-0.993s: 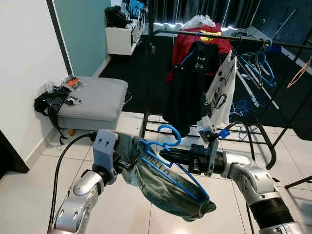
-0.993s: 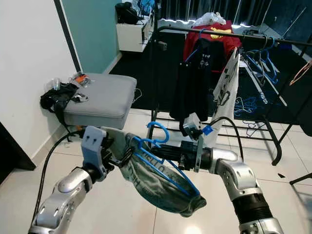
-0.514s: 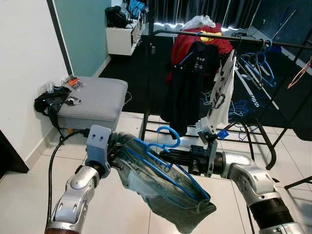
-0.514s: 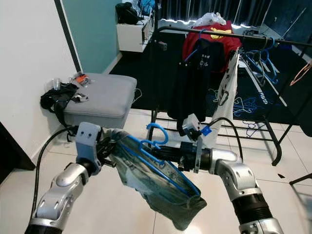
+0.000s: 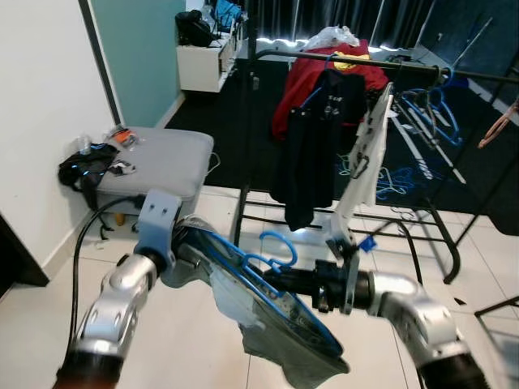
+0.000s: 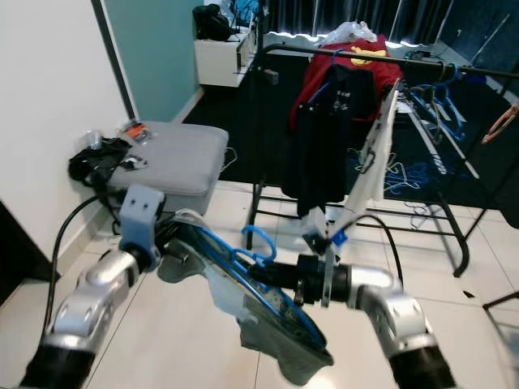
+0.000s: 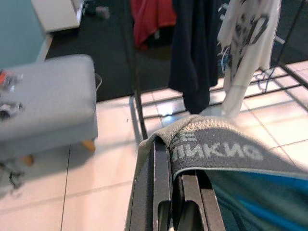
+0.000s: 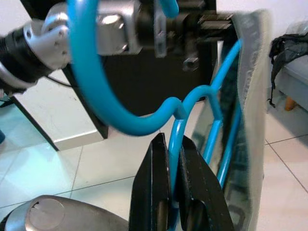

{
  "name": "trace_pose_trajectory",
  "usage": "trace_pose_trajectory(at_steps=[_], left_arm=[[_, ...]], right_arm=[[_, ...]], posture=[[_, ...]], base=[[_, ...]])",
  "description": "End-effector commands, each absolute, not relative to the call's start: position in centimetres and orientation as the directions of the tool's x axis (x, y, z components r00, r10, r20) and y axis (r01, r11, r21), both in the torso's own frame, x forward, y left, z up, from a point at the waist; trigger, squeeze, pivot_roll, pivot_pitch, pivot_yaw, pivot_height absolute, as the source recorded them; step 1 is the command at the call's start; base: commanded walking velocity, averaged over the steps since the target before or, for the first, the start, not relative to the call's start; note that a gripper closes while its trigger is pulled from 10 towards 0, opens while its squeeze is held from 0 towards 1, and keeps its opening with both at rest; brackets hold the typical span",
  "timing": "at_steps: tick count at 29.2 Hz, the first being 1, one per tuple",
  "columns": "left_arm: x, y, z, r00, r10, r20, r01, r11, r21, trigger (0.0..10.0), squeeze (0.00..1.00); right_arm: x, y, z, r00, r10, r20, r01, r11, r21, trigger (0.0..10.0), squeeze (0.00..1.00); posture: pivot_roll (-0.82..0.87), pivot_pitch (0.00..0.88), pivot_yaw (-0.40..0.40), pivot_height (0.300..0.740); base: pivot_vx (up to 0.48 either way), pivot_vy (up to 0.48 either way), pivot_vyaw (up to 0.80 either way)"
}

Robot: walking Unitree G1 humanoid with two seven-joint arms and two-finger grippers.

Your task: Hang hanger

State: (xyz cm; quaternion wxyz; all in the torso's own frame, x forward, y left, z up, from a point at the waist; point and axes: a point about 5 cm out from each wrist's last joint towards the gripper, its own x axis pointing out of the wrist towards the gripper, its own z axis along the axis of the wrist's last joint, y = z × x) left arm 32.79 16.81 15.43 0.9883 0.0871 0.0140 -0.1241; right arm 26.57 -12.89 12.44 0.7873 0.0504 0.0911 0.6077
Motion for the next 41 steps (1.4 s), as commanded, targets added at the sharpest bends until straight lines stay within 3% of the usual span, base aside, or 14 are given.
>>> trace_pose_trajectory(at_steps=[1, 4, 6, 11, 18, 31, 41], left_arm=[[33.5, 20.7, 16.3, 0.996, -0.075, -0.042, 0.082, 0.974, 0.213, 0.0, 0.0], [34.8, 20.8, 17.0, 0.999, -0.04, -0.035, 0.047, 0.973, 0.224, 0.0, 0.0], [34.8, 20.8, 17.0, 0.999, -0.04, -0.035, 0.047, 0.973, 0.224, 0.0, 0.0], [35.4, 20.9, 17.0, 0.999, -0.025, -0.045, 0.035, 0.968, 0.25, 0.0, 0.0], [35.0, 21.1, 14.8, 0.992, -0.025, -0.124, 0.06, 0.956, 0.287, 0.0, 0.0], [34.6, 20.8, 12.2, 0.979, -0.029, -0.2, 0.088, 0.952, 0.292, 0.0, 0.0], [35.1, 21.5, 12.7, 0.982, 0.003, -0.188, 0.051, 0.958, 0.283, 0.0, 0.0]], right_arm=[[25.7, -13.6, 11.2, 0.248, 0.958, -0.142, -0.942, 0.273, 0.194, 10.0, 0.0], [25.3, -13.9, 10.6, 0.346, 0.926, -0.151, -0.929, 0.361, 0.083, 10.0, 0.0], [25.3, -13.9, 10.6, 0.346, 0.926, -0.151, -0.929, 0.361, 0.083, 10.0, 0.0], [25.6, -14.3, 10.8, 0.483, 0.87, -0.098, -0.876, 0.478, -0.066, 10.0, 0.0], [25.8, -14.5, 12.0, 0.569, 0.822, 0.009, -0.807, 0.561, -0.184, 10.0, 0.0], [25.9, -14.3, 13.1, 0.65, 0.749, 0.126, -0.708, 0.658, -0.259, 10.0, 0.0], [25.2, -14.2, 12.6, 0.649, 0.752, 0.114, -0.719, 0.656, -0.23, 10.0, 0.0]], posture=[[0.01, 0.0, -0.034, 0.74], [0.0, 0.0, -0.027, 0.74], [0.0, 0.0, -0.027, 0.74], [0.0, 0.0, -0.024, 0.74], [-0.01, 0.0, -0.026, 0.74], [-0.03, 0.0, -0.017, 0.74], [-0.03, 0.0, -0.022, 0.74]], base=[[0.0, 0.0, 0.0], [0.0, 0.0, 0.0], [0.0, 0.0, 0.0], [0.0, 0.0, 0.0], [0.0, 0.0, 0.0], [0.0, 0.0, 0.0], [0.0, 0.0, 0.0]])
